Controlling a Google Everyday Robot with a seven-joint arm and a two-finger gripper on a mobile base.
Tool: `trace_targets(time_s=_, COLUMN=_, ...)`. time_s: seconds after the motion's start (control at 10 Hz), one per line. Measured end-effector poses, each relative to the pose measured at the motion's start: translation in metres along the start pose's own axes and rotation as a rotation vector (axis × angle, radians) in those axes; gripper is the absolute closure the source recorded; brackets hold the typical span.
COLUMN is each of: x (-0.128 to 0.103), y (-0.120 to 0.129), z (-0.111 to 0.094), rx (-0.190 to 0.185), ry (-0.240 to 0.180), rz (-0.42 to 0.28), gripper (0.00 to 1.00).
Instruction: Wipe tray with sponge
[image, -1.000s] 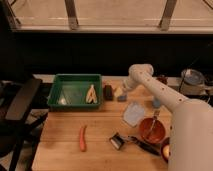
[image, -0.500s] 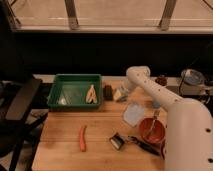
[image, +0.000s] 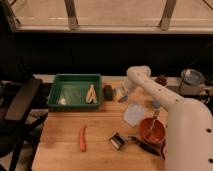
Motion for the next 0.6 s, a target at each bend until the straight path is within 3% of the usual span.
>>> trace_targets(time_s=0.4, x=-0.0003, y=0.0018, z=0.0004, rx=-0.002, ry=0.001, rz=-0.002, gripper=1.0)
trace_targets(time_s=0.6, x=-0.0006, y=0.0057, z=-0.0034, rx=0.015, ry=-0.011, rz=-0.024, gripper=1.0)
